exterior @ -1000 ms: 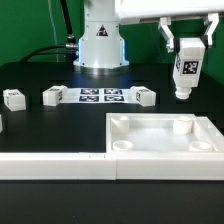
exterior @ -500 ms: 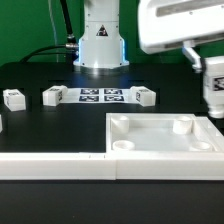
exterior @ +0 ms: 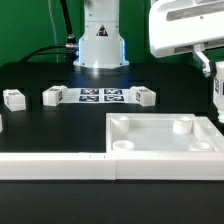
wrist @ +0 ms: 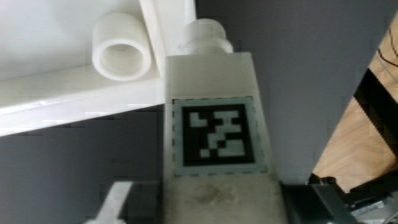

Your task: Assemble square table

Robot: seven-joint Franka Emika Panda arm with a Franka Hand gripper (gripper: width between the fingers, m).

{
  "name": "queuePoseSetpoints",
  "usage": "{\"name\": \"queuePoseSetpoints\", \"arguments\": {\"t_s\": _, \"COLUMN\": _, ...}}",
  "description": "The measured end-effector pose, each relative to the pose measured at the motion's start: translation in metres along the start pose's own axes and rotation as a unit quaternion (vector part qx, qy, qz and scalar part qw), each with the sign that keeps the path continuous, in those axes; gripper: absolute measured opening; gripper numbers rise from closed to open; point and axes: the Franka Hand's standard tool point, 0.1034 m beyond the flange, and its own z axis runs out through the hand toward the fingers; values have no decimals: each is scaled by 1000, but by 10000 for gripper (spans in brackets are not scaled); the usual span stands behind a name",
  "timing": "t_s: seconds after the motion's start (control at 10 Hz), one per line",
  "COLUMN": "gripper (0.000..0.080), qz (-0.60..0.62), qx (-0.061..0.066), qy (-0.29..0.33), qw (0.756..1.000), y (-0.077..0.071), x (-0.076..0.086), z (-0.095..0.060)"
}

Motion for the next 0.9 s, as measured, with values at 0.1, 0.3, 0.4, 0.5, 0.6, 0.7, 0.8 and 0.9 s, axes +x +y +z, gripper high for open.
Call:
{"name": "queuePoseSetpoints", "arguments": {"t_s": 0.1, "gripper": 290, "qz": -35, "qx": -14, "qy": 7, "qw": 999, "y": 13, "x": 7, "z": 1}}
{"name": "queuePoseSetpoints", "arguments": {"t_s": 0.3, "gripper": 290, "qz": -46, "qx": -25, "qy": 13, "qw": 999, "y": 29, "x": 18, "z": 3}}
{"name": "queuePoseSetpoints", "arguments": {"t_s": 0.4, "gripper": 290, "qz": -48, "qx": -24, "qy": 13, "qw": 998, "y": 27, "x": 17, "z": 3}}
{"name": "queuePoseSetpoints", "arguments": {"t_s": 0.5, "gripper": 290, "qz": -48, "qx": -24, "qy": 13, "qw": 998, "y": 28, "x": 17, "z": 3}}
{"name": "queuePoseSetpoints", "arguments": {"t_s": 0.6, "gripper": 290, "qz": -48, "qx": -24, "qy": 13, "qw": 998, "y": 28, "x": 17, "z": 3}}
{"name": "queuePoseSetpoints", "arguments": {"t_s": 0.7, "gripper": 290, "qz": -48, "qx": -24, "qy": 13, "qw": 998, "y": 28, "x": 17, "z": 3}}
{"name": "queuePoseSetpoints", "arguments": {"t_s": 0.8, "gripper": 290, "qz": -53, "qx": -25, "qy": 17, "qw": 998, "y": 30, "x": 17, "z": 3}}
{"name": "queuePoseSetpoints", "arguments": {"t_s": 0.9, "gripper": 290, "qz": -60, "qx": -29, "qy": 28, "qw": 997, "y": 38, "x": 17, "z": 5}}
